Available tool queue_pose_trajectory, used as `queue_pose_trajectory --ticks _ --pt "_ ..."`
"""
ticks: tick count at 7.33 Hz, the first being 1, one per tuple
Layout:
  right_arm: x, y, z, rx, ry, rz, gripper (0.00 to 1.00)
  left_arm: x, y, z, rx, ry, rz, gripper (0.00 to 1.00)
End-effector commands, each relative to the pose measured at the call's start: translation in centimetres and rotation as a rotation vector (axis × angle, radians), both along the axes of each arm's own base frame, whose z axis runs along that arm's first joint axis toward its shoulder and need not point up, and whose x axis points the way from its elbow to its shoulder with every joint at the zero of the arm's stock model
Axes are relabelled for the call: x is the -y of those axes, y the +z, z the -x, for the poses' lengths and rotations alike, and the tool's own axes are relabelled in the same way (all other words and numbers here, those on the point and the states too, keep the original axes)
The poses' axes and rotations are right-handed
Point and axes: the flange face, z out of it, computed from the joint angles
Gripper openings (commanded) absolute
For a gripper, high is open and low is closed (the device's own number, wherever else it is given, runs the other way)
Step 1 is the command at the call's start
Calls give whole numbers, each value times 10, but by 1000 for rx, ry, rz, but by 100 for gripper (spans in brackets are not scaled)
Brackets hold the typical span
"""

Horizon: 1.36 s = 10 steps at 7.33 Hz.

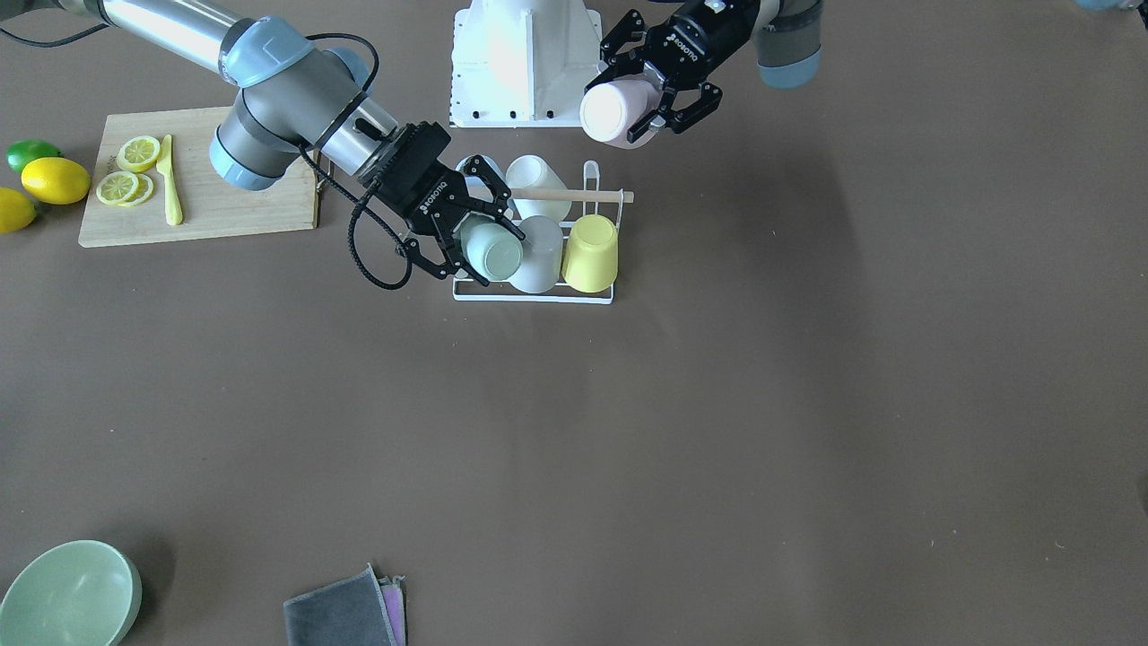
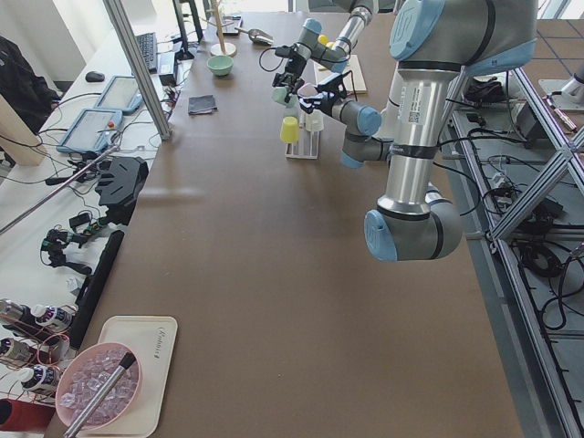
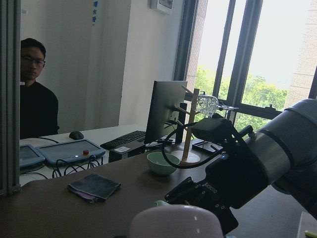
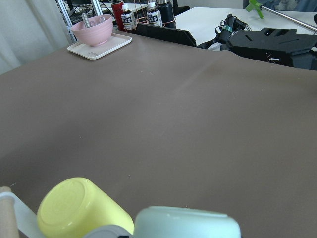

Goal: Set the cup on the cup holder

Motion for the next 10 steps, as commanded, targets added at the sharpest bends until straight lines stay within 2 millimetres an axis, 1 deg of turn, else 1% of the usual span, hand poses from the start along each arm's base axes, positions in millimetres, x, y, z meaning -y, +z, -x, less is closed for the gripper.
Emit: queue_pose_trajectory --ticks 1,2,4,5,6,7,8,9,10 --pt "-5 -2 2 4 -8 -2 0 1 0 -21 9 -7 2 0" --pt "-7 2 3 -2 -11 1 0 3 -1 -17 -14 -55 24 0" --pt "-9 4 3 -3 -14 1 0 -12 1 -13 -68 -111 22 0" --pt "-9 4 3 -2 -14 3 0 -21 8 -16 -90 -132 35 0" --pt "-9 4 4 0 -16 8 0 -27 9 -18 -91 -135 28 0" --pt "-11 4 4 2 -15 9 0 -34 14 -26 -76 -130 37 0" --pt "-15 2 6 6 -19 9 0 -35 19 -32 -60 -135 40 0" --pt "-15 3 7 5 -21 12 3 -33 22 -35 -46 -142 38 0" --pt "-16 4 7 4 -23 12 3 -31 21 -37 -46 -146 39 0"
